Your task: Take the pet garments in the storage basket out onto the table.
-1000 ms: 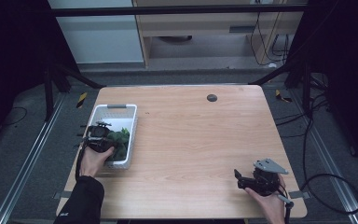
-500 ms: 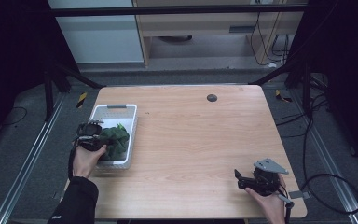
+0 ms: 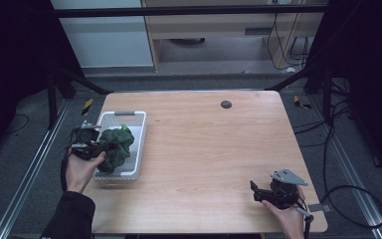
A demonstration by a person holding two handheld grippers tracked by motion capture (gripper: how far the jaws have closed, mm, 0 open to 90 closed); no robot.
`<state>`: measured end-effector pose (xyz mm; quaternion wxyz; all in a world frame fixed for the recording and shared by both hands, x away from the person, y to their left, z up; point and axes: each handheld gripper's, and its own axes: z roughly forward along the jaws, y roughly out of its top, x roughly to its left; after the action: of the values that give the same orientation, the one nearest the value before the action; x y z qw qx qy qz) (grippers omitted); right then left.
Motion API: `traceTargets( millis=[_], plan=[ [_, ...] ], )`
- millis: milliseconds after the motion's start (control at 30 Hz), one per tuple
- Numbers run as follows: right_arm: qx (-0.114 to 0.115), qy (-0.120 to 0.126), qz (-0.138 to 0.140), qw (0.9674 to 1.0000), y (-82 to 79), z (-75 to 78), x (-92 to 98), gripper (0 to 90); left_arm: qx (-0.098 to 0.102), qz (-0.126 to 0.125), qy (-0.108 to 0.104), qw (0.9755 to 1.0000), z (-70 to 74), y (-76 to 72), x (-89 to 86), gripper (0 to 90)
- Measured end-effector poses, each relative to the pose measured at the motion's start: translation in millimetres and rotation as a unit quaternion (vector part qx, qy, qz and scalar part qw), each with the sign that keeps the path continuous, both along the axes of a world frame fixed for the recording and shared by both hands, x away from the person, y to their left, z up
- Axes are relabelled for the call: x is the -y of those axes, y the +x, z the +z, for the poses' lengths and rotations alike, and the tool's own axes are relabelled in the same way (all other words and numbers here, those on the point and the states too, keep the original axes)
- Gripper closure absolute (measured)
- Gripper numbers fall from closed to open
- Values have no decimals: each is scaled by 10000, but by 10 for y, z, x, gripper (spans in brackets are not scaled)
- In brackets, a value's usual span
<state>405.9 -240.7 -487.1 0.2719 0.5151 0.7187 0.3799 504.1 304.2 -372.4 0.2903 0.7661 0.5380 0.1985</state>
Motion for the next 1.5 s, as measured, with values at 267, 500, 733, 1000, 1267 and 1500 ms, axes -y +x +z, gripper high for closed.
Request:
traceTargets(
  millis=[267,500,733,1000,1267,1500],
  plan=[
    [0,-5,11,10000,6,-4,1,67,264,-193,-40,9995,226,-164,-31,807],
    [8,-16,8,10000,7,-2,1,67,452,-410,-26,9981,361,-300,-25,807],
    [-3,-32,9,10000,7,-4,-9,67,547,-606,22,9967,464,-367,5,807],
    [4,-51,-14,10000,6,-3,-10,67,567,-838,73,9948,581,-421,46,808],
    [17,-61,-19,10000,-1,1,-1,67,592,-1217,97,9908,706,-467,205,808],
    [21,-56,-32,10000,-5,6,3,67,605,-1567,146,9857,790,-498,377,808]
  ],
)
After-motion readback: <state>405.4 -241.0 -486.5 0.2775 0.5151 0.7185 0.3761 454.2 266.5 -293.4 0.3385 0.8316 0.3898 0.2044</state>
